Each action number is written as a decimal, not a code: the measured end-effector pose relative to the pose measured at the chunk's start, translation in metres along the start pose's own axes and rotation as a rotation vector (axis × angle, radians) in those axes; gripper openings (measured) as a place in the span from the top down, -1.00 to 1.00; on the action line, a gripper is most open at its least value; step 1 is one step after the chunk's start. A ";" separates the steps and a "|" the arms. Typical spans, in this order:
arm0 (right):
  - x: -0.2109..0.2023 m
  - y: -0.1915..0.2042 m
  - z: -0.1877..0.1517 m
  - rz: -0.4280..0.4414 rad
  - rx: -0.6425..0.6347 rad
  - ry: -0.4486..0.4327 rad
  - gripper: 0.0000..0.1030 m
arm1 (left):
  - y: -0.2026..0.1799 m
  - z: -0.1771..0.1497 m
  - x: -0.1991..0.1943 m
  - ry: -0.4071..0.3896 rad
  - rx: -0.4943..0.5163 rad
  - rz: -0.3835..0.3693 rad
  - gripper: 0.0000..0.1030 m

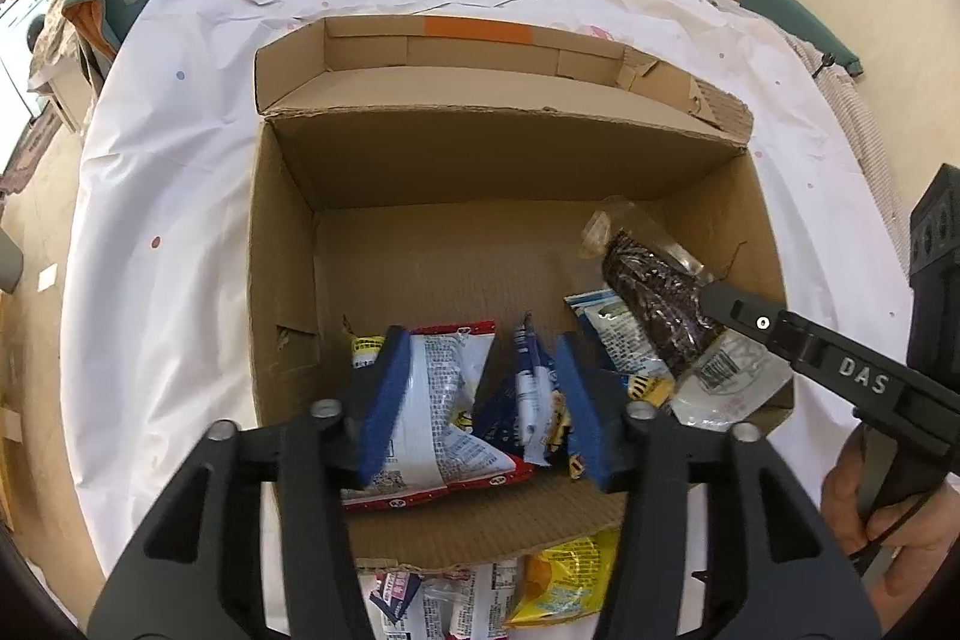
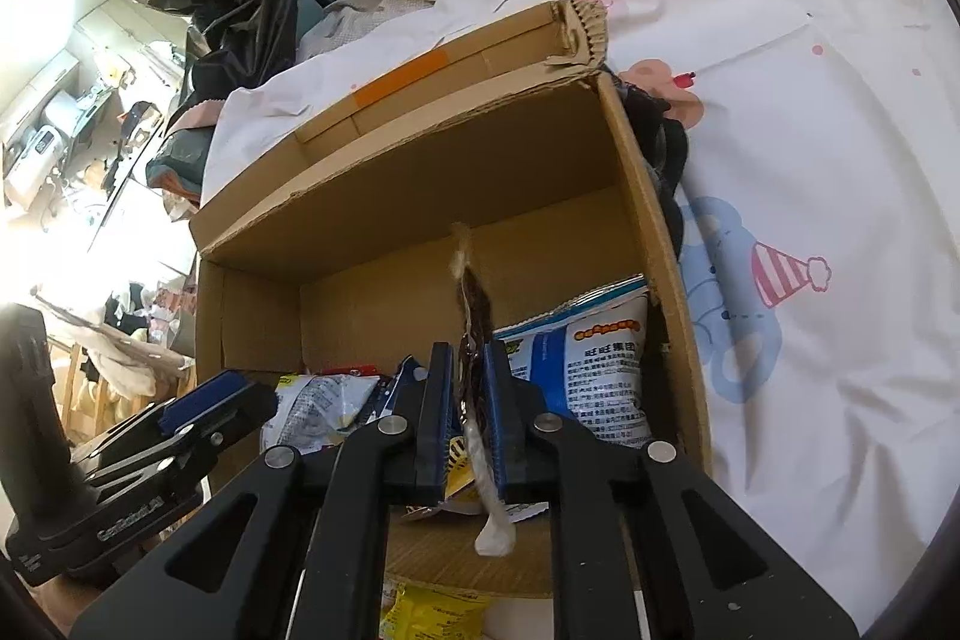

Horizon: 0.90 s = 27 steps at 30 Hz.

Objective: Organize snacks
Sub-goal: 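Carry the candy bar and brown cookie packet into the box and open both tools, then withdraw both tools from the box toward the remaining snacks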

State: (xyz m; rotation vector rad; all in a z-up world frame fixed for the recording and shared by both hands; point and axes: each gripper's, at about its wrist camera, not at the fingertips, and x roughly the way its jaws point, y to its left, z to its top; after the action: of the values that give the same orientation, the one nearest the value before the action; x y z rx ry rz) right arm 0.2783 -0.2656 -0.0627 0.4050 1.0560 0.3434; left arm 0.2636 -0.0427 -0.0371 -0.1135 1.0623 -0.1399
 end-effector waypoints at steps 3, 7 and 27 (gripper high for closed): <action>0.000 0.000 0.002 -0.031 -0.004 0.007 0.56 | 0.002 0.000 -0.006 -0.033 -0.009 0.008 -0.42; -0.008 0.000 0.001 -0.057 -0.001 -0.041 -0.50 | 0.004 0.001 -0.011 -0.058 -0.021 0.013 -0.51; -0.059 0.015 -0.007 -0.092 -0.084 -0.182 -0.71 | 0.013 -0.012 -0.038 -0.112 -0.031 0.009 -0.51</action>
State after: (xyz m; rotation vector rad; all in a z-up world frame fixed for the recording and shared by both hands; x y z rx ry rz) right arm 0.2438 -0.2786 -0.0132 0.3053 0.8768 0.2622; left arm 0.2351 -0.0233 -0.0122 -0.1429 0.9535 -0.1076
